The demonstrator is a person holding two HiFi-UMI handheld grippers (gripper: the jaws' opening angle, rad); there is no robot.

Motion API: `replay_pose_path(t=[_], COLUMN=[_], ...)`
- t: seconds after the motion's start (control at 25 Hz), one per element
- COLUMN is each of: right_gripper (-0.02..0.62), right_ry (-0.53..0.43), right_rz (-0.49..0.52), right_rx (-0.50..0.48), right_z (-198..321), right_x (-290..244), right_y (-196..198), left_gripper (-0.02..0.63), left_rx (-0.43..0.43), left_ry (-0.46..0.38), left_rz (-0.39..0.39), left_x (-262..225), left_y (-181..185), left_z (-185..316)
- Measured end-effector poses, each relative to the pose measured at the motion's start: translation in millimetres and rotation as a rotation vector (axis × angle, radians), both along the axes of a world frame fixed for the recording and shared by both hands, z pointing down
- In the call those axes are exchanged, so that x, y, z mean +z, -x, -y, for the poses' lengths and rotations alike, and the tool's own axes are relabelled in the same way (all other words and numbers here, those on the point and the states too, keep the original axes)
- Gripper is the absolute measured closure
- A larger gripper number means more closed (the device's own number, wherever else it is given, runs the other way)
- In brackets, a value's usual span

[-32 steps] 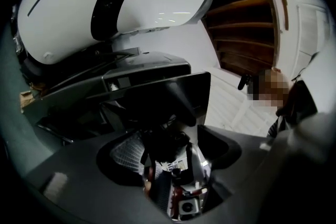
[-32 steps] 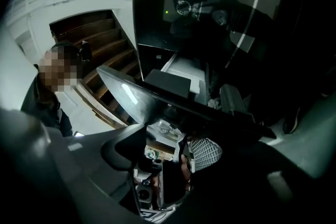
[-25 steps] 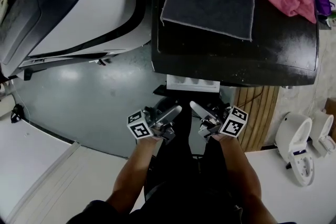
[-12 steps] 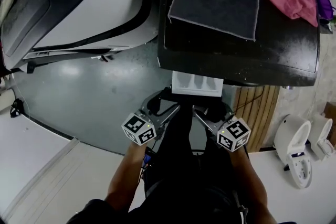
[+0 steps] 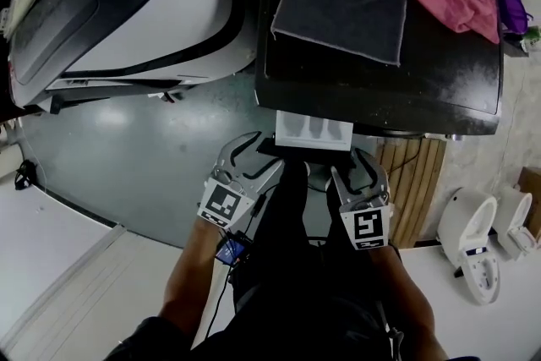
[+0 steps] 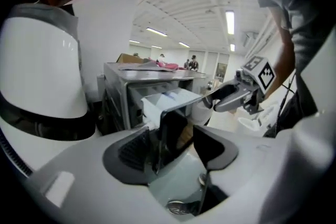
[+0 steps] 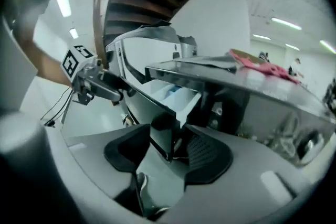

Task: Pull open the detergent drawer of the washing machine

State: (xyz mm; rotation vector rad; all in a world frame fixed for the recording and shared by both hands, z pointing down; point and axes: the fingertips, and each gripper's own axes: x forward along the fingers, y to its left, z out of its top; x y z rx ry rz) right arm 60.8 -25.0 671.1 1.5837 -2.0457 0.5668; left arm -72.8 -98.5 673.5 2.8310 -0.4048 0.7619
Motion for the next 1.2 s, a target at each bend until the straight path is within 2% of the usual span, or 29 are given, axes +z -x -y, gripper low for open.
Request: replay_pose_path(t=[0.04,0.16,0.4,0.6,0.92,1.12,1.2], right_gripper=[0.418,0.422,0.431,0.434,0.433,0.433,0.433], right_ry=[-0.005,0.026,0.135,0.211,0.299,0.345,0.336], right_rz=[-0.027,-0.045,-0.008,0.014,-0.04,-0.016,-0.017], right_rx=[-0.043,-0.084,-0.134,-0.171,-0.307,-0.425,-0.466], right_z=[2,-2,-44,-62,-60,-62,-59], right_x=[-4,-3,6,12,8,-6,-23], right_y=[5,9,25,34,29,27,21], left_gripper=[0.308,0.35,0.353,0.351,0.345,0.337,0.337], left_rx=[0.016,0.024,0.071,0.039,0.035,-0.005,-0.018], left_ry=[0.002,0.034,0.069,0.082,0.053,0.02,-0.001], left_rz=[0.001,0.012,0.063,0.105,0.213,0.239,0.255], left_x=[-1,0,8,13,11,-10,-20], left_y=[-4,-5,10,19,22,36,45], left_z=[-3,-7,-43,-59,-61,-61,-62])
